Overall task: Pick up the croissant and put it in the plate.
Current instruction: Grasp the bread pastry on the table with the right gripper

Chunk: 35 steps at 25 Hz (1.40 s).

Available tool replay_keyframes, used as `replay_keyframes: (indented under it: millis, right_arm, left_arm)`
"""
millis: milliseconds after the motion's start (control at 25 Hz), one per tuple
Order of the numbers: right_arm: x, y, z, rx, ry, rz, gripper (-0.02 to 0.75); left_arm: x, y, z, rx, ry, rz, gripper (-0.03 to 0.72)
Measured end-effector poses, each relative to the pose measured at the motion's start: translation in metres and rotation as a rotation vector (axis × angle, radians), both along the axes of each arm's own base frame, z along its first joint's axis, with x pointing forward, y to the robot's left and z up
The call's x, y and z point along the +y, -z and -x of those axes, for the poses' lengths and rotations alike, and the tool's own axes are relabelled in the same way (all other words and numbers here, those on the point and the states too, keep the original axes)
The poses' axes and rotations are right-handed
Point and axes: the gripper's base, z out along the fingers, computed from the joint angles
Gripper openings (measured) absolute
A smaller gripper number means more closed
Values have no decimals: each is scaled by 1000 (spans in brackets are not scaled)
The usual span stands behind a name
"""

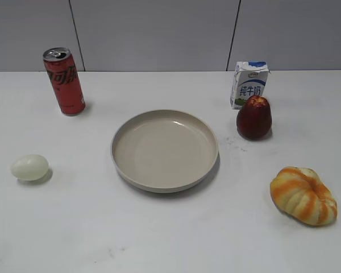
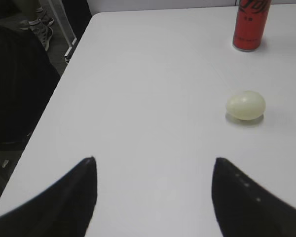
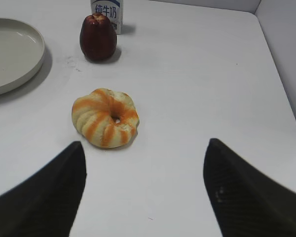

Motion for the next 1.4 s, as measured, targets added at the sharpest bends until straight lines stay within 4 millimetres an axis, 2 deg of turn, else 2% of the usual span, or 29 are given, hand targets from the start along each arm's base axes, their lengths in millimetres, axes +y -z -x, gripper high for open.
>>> replay_keyframes:
  millis: [480, 600, 720, 1000, 1200, 1400]
  right_arm:
    - [0, -1, 0, -2, 0, 0, 562]
    - [1, -8, -9, 5, 0, 1, 562]
    - [5, -16, -27, 30, -8, -11, 562]
    - [20, -25, -86, 174, -38, -74, 562]
    - [31, -25, -131, 333, -70, -81, 563]
    - [45, -16, -174, 477, -129, -101, 563]
  left_arm:
    - [0, 0, 0, 0, 0, 0, 552]
    - [0, 0, 0, 0, 0, 0, 552]
    - [0, 0, 0, 0, 0, 0, 552]
    - [0, 0, 0, 0, 0, 0, 552]
    - [0, 0, 0, 0, 0, 0, 552]
    - [0, 0, 0, 0, 0, 0, 552]
